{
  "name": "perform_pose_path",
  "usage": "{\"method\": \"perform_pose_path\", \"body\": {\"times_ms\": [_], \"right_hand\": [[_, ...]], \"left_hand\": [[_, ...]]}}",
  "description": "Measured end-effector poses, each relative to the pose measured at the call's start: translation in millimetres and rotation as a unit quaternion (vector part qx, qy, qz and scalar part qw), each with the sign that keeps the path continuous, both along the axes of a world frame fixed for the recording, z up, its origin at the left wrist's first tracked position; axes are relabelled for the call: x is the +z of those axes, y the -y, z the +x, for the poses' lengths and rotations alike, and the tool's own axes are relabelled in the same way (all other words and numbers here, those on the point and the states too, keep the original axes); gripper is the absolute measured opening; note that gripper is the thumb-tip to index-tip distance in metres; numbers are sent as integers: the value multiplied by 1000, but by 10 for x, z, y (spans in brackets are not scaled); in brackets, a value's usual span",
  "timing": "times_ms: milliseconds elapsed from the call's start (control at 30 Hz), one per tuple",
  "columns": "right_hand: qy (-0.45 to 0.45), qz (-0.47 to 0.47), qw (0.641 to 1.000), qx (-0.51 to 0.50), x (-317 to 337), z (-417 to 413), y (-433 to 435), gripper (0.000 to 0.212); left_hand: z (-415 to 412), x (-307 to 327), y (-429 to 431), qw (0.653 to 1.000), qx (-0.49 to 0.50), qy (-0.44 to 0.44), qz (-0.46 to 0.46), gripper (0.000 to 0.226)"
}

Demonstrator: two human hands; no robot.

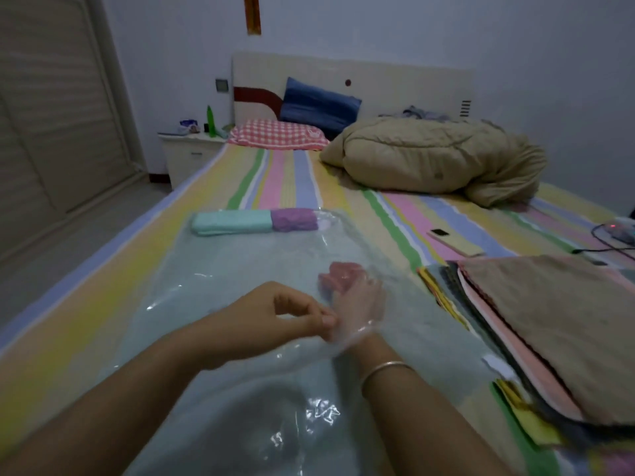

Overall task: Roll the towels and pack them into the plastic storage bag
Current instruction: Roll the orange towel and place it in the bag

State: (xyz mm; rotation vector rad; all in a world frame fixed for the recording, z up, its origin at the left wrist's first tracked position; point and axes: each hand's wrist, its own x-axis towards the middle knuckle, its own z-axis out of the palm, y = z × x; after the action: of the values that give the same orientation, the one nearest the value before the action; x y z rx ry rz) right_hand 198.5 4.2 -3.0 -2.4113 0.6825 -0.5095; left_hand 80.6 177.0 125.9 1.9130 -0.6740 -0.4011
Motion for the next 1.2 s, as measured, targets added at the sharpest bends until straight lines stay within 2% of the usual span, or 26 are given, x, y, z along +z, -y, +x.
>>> {"method": "perform_pose_path", "body": {"times_ms": [67,133,233,300,433,533,633,733,800,900,967,1067,1133,1200], "right_hand": [[23,-54,998,-19,-129,198,22,66],[57,-90,994,11,-150,143,1,65],[72,-178,977,92,-266,-17,0,78],[62,-257,955,134,-353,-166,56,87],[101,-324,922,184,-429,-325,134,84],[119,-351,912,178,-522,-179,134,73],[69,-371,910,173,-517,163,64,61],[-28,-326,929,176,-543,532,16,70],[-38,-296,939,174,-516,753,-3,63],[-36,-327,920,213,-393,1133,20,55],[-38,-331,914,230,-324,1372,31,60],[-109,-277,930,214,-368,1696,124,69],[-107,-286,928,212,-405,1924,162,80],[-101,-291,926,220,-403,2116,143,81]], "left_hand": [[311,16,-18,999,32,-2,43,25],[728,-34,34,990,132,26,44,20],[1449,-278,194,953,278,85,84,13],[1878,-501,295,928,320,116,154,21],[2408,-974,435,896,312,173,264,48],[2560,-1312,473,884,294,164,324,56],[2595,-1557,460,890,263,164,334,56],[2610,-1581,475,898,230,143,345,56],[2608,-1570,500,903,220,140,342,56],[2600,-1580,502,902,219,144,344,56],[2590,-1576,491,903,220,141,342,55],[2590,-1542,466,907,215,136,336,54],[2605,-1533,431,909,214,132,333,53],[2634,-1539,397,905,215,134,341,52]]}}
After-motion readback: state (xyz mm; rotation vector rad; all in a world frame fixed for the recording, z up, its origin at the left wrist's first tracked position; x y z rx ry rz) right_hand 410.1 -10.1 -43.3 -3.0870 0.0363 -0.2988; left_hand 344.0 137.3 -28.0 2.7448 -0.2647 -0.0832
